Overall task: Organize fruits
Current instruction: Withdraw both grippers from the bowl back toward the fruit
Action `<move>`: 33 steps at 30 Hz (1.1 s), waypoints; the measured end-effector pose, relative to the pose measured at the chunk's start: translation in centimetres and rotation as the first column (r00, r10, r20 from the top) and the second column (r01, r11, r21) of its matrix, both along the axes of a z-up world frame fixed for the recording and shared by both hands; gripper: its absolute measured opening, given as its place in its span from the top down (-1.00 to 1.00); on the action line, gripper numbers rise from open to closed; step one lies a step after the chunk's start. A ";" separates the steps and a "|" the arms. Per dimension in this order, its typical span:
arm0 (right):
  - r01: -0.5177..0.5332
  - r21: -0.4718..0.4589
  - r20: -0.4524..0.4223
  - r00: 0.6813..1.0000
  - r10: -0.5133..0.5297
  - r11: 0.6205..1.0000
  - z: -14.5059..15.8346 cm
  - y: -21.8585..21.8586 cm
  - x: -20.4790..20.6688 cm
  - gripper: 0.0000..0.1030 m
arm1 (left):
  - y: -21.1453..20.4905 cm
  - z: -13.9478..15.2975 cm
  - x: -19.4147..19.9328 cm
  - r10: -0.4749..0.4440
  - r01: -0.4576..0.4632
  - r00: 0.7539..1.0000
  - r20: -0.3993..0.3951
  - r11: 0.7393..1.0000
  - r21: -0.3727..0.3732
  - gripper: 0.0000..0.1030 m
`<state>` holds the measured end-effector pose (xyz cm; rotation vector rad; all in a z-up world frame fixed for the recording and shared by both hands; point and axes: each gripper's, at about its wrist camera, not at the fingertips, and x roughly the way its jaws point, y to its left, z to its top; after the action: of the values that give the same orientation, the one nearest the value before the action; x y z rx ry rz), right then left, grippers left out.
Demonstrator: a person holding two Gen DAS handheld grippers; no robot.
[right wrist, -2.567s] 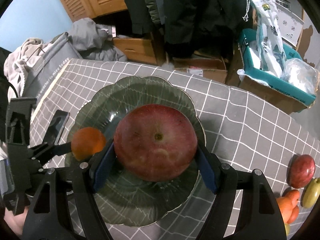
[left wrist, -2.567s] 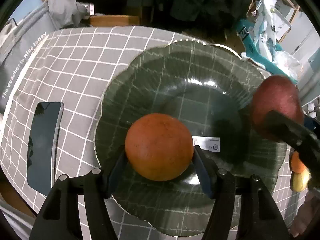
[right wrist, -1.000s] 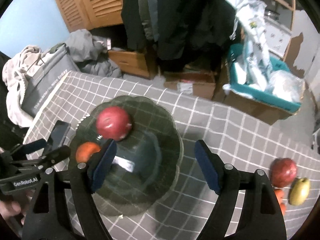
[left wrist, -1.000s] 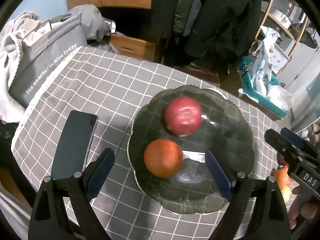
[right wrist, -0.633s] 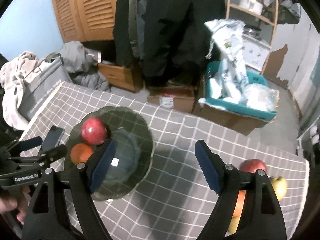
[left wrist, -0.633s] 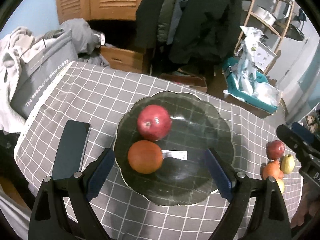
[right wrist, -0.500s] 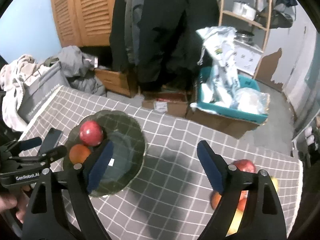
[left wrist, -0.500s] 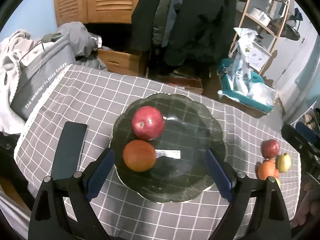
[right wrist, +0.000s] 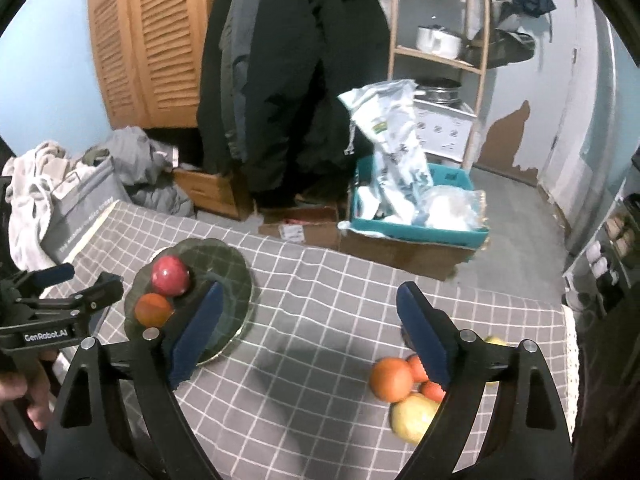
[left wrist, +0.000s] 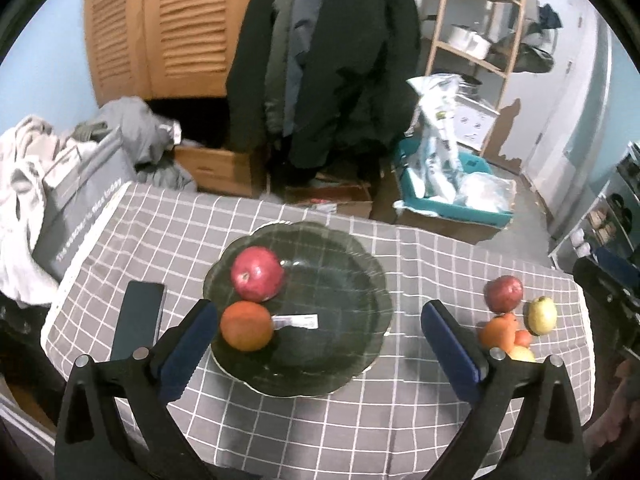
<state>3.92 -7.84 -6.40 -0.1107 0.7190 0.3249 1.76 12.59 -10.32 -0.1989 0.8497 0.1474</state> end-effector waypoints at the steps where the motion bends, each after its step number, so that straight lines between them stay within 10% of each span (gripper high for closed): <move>1: 0.008 0.004 0.010 1.000 -0.008 1.000 0.3 -0.6 -0.3 -0.71 | -0.3 0.3 -0.1 -0.009 0.009 1.000 0.008 1.000 0.004 -0.99; 24: 0.204 0.011 0.005 0.979 -0.204 0.979 -0.7 -12.3 -2.6 -0.72 | -10.9 1.1 1.4 -0.226 0.225 0.974 0.015 0.973 0.043 -0.99; 33: 0.207 -0.038 -0.119 0.970 -0.210 0.978 -4.9 -14.2 -1.5 -0.72 | -15.0 -2.3 3.6 -0.294 0.298 0.953 -0.076 0.954 0.045 -0.99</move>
<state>2.41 -22.01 -11.28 -0.0385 0.8494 0.1219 5.32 -2.45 -12.59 -0.0125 0.9328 -0.1039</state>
